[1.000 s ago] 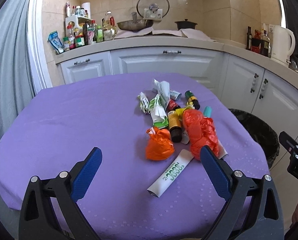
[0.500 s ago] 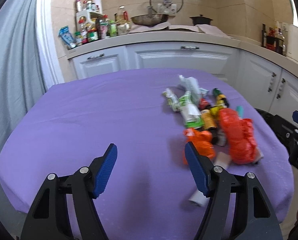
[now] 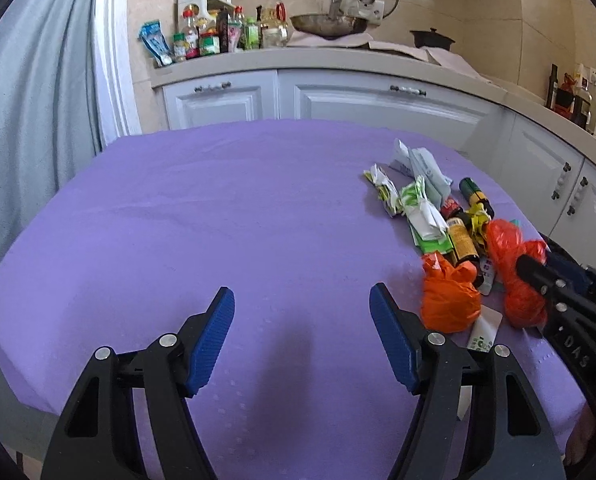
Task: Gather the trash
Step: 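Grasp the red plastic bag with the right tool while left approaches orange bag, then lift the red bag with the right tool while left grasps the orange bag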
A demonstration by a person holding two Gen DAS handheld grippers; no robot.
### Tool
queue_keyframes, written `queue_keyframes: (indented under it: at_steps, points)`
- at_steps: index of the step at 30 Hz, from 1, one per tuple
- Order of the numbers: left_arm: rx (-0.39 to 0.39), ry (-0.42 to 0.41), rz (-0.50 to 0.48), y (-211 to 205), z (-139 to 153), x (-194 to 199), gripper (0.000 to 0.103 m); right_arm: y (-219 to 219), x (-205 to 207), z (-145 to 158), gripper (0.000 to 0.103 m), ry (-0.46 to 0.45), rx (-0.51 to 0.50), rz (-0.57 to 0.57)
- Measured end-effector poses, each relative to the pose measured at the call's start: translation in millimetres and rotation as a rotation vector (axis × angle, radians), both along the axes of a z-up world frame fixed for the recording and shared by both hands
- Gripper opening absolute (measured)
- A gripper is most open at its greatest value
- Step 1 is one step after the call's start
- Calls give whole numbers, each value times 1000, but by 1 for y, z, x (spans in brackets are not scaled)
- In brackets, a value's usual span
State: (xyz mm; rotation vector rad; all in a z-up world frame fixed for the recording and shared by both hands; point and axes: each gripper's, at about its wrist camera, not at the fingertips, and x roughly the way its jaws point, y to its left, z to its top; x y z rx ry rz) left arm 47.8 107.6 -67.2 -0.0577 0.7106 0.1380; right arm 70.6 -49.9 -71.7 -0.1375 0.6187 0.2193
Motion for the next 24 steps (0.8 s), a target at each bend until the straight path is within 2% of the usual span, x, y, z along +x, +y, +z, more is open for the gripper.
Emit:
queue_keyframes:
  at_steps: [4, 10, 17, 22, 23, 24]
  points:
    - [-56, 31, -25, -4, -2, 4, 68, -10, -7, 13, 22, -47, 18, -16]
    - [-45, 6, -80, -28, 5, 0, 64, -40, -12, 27, 22, -94, 33, -75]
    - [3, -15, -140, -59, 9, 0, 64, -87, -12, 14, 22, -64, 41, -176]
    - [44, -1, -164, -76, 5, 8, 64, -107, -15, 4, 22, -50, 50, -211]
    - [48, 6, -169, -78, 3, 11, 62, -111, -15, 2, 22, -45, 55, -214]
    - [47, 14, -171, -79, 1, 14, 56, -113, -15, 1, 22, -42, 61, -216]
